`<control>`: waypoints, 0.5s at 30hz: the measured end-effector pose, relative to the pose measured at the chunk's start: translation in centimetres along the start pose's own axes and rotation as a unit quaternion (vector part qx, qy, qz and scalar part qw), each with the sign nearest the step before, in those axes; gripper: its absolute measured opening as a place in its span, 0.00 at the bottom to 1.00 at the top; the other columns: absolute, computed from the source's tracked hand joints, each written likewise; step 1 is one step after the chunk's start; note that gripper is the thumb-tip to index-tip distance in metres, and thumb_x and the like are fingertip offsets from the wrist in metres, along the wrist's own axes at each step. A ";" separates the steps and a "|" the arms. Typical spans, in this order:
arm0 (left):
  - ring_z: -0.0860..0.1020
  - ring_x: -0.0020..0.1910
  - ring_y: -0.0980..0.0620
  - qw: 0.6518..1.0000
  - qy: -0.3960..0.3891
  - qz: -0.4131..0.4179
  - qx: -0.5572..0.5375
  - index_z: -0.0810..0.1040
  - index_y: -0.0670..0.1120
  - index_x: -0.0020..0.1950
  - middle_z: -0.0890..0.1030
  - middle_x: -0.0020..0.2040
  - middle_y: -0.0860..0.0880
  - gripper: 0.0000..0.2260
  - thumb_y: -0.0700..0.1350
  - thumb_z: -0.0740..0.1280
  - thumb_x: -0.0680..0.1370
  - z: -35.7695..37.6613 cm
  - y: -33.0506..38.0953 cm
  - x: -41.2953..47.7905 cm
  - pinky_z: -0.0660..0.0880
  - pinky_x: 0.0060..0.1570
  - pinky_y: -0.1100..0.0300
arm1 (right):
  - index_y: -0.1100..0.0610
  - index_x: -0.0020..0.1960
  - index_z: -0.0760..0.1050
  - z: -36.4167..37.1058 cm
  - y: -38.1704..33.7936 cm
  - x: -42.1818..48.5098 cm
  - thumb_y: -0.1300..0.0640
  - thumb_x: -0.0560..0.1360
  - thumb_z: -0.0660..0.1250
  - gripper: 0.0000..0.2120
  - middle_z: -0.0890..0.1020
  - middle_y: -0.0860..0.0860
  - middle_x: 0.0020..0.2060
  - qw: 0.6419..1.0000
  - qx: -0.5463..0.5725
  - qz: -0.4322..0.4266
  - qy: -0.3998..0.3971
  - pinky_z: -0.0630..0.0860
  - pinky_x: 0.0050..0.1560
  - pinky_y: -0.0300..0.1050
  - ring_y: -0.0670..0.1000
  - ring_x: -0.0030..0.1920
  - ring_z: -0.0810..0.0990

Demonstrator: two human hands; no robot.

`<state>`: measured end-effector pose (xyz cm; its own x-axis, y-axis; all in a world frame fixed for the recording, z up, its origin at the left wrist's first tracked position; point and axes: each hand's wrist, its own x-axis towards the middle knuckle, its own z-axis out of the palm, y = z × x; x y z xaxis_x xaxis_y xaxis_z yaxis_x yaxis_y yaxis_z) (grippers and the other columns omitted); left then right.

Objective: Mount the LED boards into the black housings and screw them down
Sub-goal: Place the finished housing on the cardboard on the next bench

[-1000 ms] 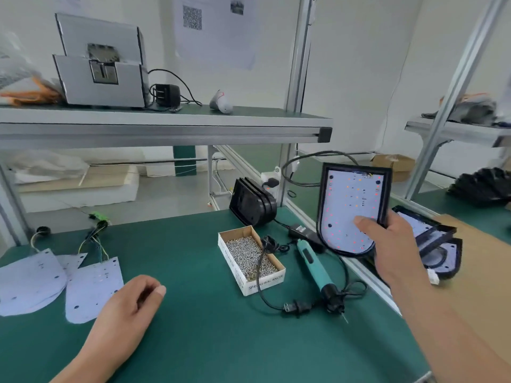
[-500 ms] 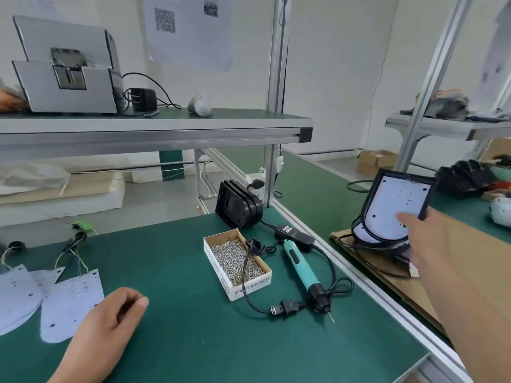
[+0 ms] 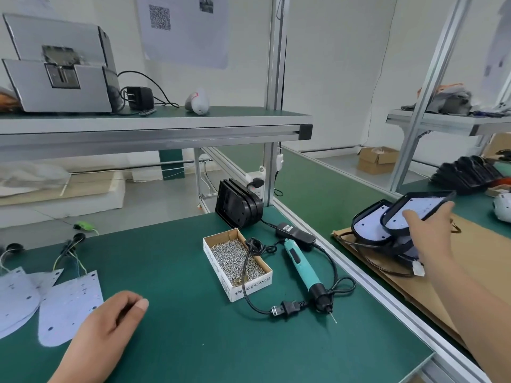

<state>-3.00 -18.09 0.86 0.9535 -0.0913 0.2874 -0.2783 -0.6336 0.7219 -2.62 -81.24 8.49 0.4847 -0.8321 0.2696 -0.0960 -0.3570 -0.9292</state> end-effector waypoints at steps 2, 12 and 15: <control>0.74 0.32 0.56 1.000 -0.003 -0.003 -0.004 0.78 0.61 0.52 0.79 0.34 0.54 0.10 0.62 0.63 0.77 -0.1 0.1 0.0 0.72 0.37 0.61 | 0.53 0.84 0.42 0.3 0.4 0.4 0.50 0.79 0.69 0.45 0.60 0.55 0.81 1.000 -0.024 -0.004 -0.002 0.68 0.74 0.61 0.61 0.77 0.65; 0.72 0.30 0.58 1.000 -0.003 -0.007 -0.011 0.79 0.59 0.51 0.76 0.31 0.56 0.11 0.63 0.62 0.78 -0.3 0.7 -0.2 0.70 0.37 0.55 | 0.58 0.83 0.51 0.8 1.3 1.2 0.39 0.78 0.69 0.45 0.58 0.62 0.81 0.971 -0.221 -0.068 0.065 0.58 0.74 0.73 0.69 0.78 0.58; 0.73 0.31 0.58 1.000 -0.006 -0.008 -0.013 0.79 0.59 0.51 0.78 0.32 0.55 0.11 0.63 0.62 0.78 -0.3 0.6 -0.1 0.71 0.37 0.56 | 0.53 0.81 0.57 0.8 0.9 -0.1 0.40 0.78 0.69 0.39 0.59 0.60 0.81 0.955 -0.243 -0.158 0.068 0.56 0.76 0.70 0.64 0.80 0.55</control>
<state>-3.30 -18.28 1.45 0.9592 -0.0901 0.2681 -0.2654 -0.6142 0.7432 -2.06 -81.18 7.42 0.4416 -0.6862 0.5780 -0.3726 -0.7263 -0.5776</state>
